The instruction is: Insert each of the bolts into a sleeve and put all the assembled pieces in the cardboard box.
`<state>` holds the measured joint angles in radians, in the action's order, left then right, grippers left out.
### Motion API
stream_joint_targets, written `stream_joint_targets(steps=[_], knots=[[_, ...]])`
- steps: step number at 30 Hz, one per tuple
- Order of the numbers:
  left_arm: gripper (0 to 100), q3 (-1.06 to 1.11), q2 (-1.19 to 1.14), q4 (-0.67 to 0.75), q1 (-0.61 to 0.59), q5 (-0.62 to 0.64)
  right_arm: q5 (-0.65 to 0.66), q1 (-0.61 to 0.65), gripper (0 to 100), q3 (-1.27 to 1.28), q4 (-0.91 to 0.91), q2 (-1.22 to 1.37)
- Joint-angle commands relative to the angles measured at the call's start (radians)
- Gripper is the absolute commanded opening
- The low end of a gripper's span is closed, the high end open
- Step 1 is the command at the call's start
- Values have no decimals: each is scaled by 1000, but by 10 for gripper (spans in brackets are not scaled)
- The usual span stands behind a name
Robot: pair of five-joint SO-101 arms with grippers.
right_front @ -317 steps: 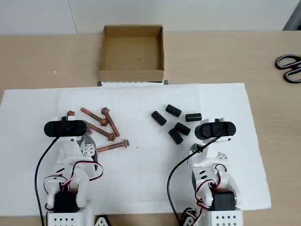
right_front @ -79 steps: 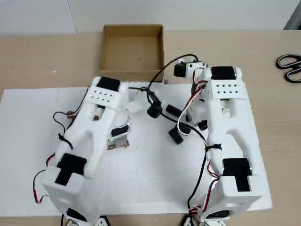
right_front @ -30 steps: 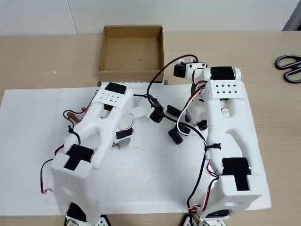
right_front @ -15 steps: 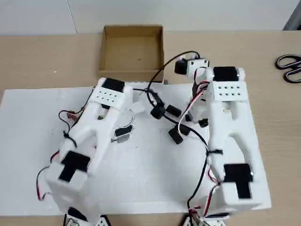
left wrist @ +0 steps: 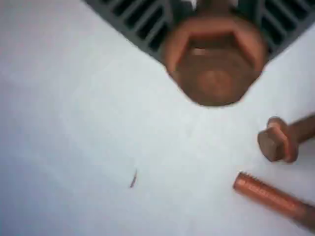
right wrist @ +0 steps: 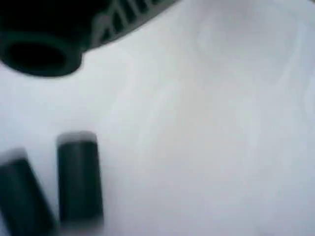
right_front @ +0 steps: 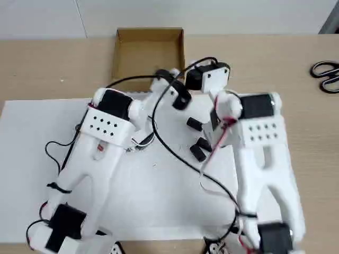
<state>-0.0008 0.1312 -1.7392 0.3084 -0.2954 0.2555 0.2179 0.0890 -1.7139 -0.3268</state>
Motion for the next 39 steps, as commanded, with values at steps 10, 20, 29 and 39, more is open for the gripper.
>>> stream_joint_targets(steps=[10, 20, 29, 39], knots=[[5, -45, 410, 49, -48, 236, -63, 51, 4, 367, -7, -579], [5, 70, 546, 80, -46, 620, -256, 53, 3, 511, 193, -843], [5, 453, 896, 382, -46, 905, -362, 53, 3, 766, 386, -1130], [5, 952, 1409, 689, -44, 1013, -377, 321, 3, 1094, 479, -1491]])
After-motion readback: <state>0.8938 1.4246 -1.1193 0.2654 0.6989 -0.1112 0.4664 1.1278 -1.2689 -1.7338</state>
